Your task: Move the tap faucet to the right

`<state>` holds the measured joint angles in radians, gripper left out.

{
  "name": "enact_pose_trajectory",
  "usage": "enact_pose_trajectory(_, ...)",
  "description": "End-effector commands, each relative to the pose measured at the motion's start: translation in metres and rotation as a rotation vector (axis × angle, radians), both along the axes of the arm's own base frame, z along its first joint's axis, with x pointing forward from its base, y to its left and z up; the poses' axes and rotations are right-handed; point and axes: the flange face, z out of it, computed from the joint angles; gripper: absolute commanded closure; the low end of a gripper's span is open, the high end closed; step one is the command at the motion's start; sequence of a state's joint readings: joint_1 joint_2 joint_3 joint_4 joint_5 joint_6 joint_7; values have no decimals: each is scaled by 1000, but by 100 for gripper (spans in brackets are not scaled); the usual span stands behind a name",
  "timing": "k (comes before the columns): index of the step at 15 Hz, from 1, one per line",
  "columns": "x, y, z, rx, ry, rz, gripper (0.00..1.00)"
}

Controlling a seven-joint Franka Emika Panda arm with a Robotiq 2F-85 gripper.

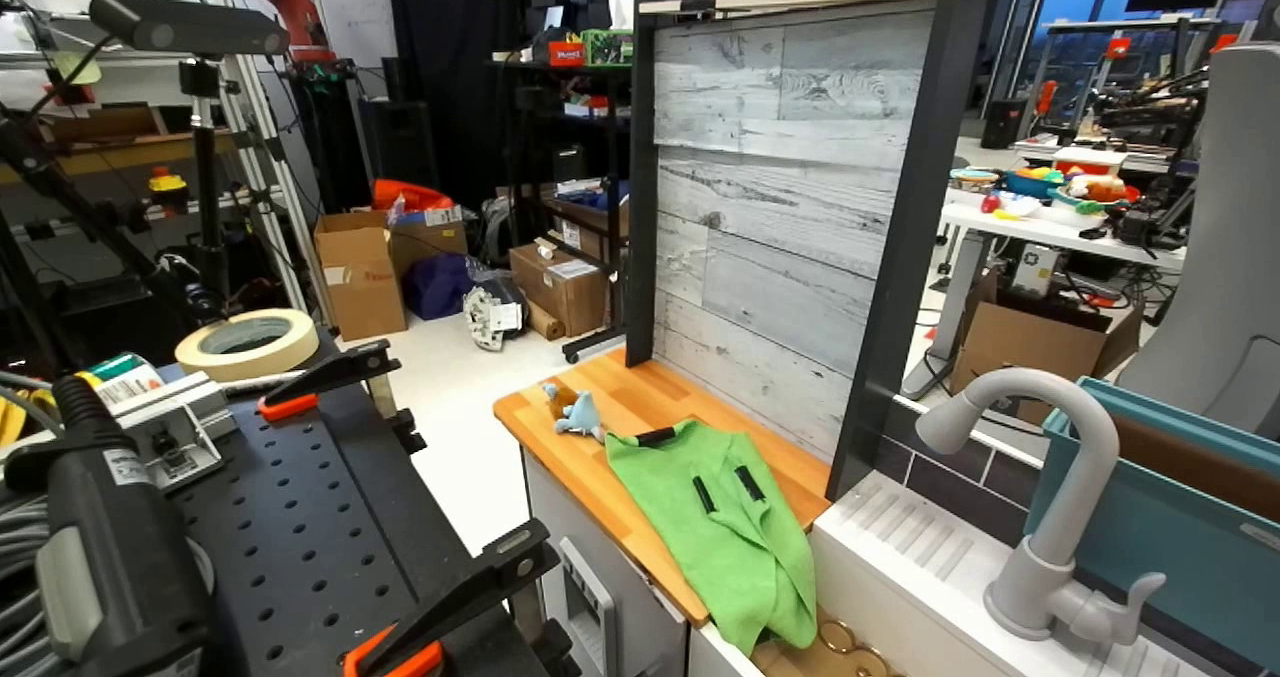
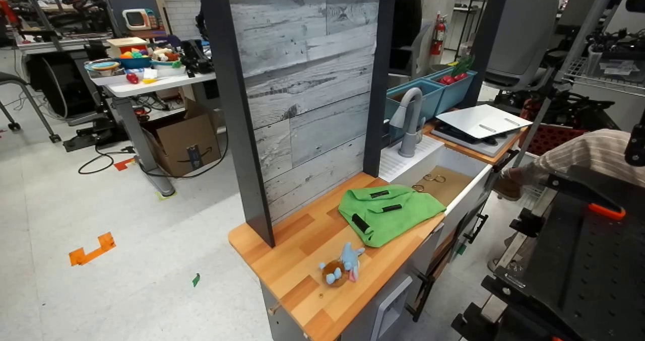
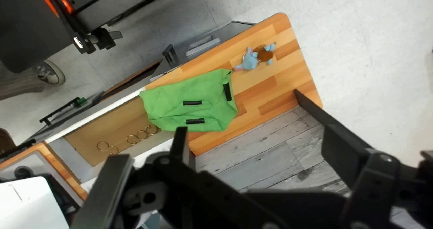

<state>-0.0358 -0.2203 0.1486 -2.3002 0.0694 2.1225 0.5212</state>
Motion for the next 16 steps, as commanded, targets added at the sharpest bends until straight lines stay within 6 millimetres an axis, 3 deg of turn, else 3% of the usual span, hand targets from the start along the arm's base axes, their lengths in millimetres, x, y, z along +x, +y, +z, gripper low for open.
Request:
enact_pose_trajectory(1, 31, -54, -39, 37, 3, -144, 0)
enact_pose_trajectory(5, 47, -121, -92, 73, 44, -309, 0)
enact_pose_trajectory(8, 48, -165, -124, 132, 64, -450, 0)
enact_pose_trajectory(16, 54, -259, -171, 166, -54, -778, 0)
